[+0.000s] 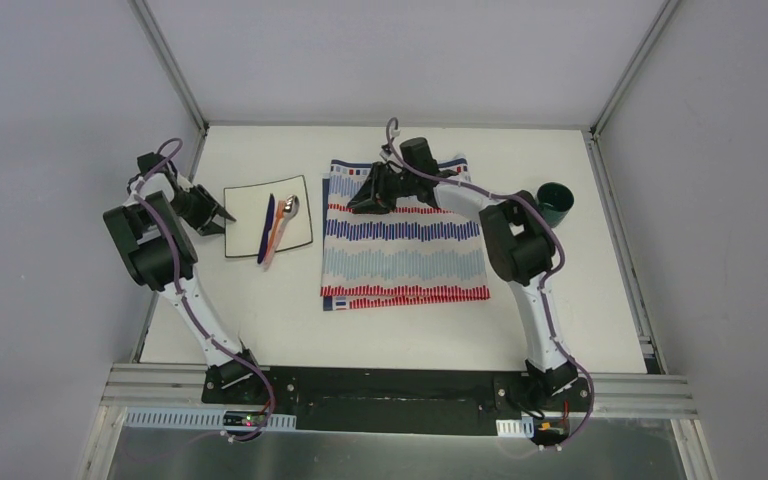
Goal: Set the dinner table for one person
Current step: Pick up the plate at the center of the board.
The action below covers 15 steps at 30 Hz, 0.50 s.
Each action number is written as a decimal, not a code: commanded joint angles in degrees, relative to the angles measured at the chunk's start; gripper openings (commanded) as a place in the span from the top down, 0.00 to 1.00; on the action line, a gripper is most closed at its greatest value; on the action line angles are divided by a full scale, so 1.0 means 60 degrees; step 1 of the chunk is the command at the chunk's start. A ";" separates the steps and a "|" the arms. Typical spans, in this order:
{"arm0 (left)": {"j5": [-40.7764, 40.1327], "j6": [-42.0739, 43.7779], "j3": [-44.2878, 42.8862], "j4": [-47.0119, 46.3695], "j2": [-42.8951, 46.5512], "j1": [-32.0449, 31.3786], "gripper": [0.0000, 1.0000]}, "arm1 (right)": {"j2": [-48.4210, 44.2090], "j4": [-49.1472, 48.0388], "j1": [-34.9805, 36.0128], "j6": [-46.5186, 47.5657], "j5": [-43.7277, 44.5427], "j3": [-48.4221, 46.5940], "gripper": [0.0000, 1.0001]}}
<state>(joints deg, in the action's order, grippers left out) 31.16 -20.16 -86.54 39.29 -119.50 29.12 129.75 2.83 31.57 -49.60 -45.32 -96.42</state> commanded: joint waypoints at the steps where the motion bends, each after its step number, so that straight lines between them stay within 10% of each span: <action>1: -0.0435 0.0155 0.0200 0.0111 0.0501 -0.0404 0.59 | 0.0759 -0.0060 0.0420 -0.0123 -0.0277 -0.1106 0.64; 15: -0.0822 0.0268 0.0199 0.0283 0.0461 -0.0590 0.58 | 0.2553 0.1367 0.1263 0.0079 -0.1013 -0.2899 0.64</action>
<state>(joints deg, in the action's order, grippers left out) 28.45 -19.97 -86.26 39.86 -118.89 26.55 143.26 10.04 37.95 -49.95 -49.41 -111.18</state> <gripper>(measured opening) 0.412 0.365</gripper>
